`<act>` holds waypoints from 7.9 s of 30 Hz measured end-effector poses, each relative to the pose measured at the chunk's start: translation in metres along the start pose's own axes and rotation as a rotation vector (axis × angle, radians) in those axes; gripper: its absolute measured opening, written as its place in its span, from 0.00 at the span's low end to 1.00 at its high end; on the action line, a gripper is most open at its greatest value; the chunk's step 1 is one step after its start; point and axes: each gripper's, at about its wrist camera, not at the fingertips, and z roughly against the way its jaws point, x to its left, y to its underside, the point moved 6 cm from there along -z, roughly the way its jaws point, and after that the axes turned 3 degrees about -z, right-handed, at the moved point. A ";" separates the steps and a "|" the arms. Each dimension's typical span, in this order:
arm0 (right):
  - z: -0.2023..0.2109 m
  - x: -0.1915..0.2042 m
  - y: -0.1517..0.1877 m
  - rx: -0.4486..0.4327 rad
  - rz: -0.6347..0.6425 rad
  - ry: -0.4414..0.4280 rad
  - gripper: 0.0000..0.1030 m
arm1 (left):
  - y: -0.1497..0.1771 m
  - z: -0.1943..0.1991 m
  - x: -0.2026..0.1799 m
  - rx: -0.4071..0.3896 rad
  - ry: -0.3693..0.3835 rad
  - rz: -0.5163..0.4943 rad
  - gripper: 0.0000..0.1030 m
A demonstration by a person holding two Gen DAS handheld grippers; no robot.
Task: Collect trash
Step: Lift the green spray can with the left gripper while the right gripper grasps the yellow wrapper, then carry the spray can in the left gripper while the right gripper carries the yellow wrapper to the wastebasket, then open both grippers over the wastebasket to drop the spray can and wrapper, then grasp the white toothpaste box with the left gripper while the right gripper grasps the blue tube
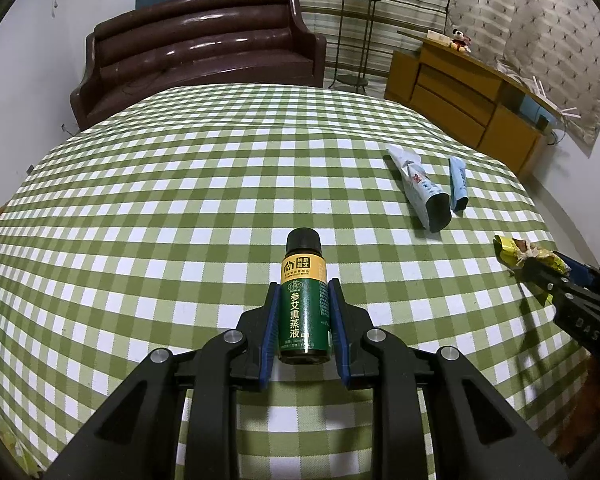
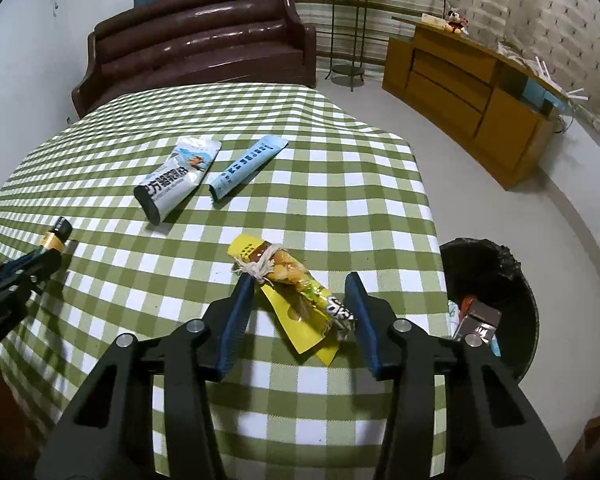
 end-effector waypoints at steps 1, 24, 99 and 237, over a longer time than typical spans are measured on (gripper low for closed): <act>0.002 0.000 -0.001 0.000 -0.002 -0.007 0.45 | 0.000 -0.001 0.000 0.001 0.000 0.000 0.24; -0.016 -0.009 -0.007 0.007 0.014 0.001 0.50 | 0.004 -0.007 0.001 0.012 -0.012 -0.007 0.24; 0.042 -0.229 0.009 -0.171 -0.347 0.256 0.18 | -0.039 -0.007 -0.302 -0.139 0.276 -0.409 0.24; -0.065 0.030 -0.068 -0.004 -0.043 0.054 0.12 | -0.058 -0.019 0.053 -0.062 -0.029 0.014 0.18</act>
